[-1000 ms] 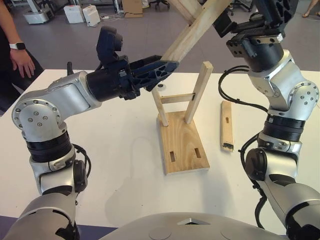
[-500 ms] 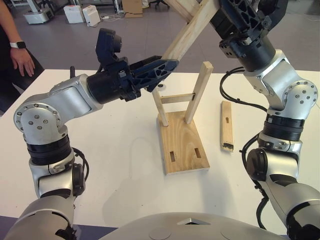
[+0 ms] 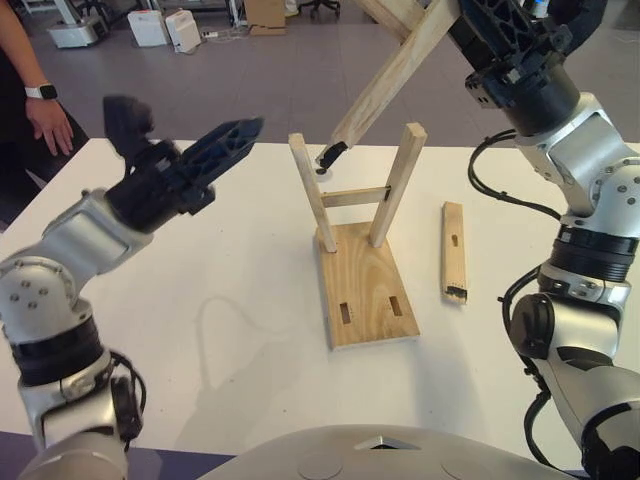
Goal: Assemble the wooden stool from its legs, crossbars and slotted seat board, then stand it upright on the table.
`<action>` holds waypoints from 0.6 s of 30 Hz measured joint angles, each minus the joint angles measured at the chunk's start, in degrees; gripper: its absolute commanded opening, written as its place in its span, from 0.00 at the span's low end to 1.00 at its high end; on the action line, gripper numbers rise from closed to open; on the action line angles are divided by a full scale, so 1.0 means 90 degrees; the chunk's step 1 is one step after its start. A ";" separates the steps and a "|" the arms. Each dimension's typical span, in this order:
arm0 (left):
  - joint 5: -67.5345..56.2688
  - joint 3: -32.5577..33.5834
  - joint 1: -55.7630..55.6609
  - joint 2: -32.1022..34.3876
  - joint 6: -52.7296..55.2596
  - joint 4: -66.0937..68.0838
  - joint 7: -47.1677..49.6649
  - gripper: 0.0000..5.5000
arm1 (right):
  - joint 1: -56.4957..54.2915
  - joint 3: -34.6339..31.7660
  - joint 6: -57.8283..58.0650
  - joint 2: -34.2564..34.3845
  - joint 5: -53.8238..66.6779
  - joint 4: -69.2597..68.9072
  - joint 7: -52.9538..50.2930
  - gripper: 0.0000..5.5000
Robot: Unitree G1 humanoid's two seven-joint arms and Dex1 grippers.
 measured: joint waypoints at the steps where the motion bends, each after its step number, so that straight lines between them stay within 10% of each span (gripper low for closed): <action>1: 0.0159 0.0150 0.0519 -0.0055 -0.0090 -0.0122 -0.0053 0.60 | 0.0271 0.0080 0.0112 -0.0260 -0.0162 -0.0335 0.0415 0.37; 10: 0.3565 -0.0507 0.3031 -0.1173 -0.2298 -0.0186 -0.0943 0.60 | 0.2472 0.0911 -0.1064 -0.1221 -0.2768 -0.0908 0.4138 0.37; 18: 0.3870 -0.0675 0.3198 -0.1449 -0.2686 0.0269 -0.1769 0.60 | 0.2295 0.2299 -0.2650 -0.1313 -0.4936 0.0721 0.6280 0.37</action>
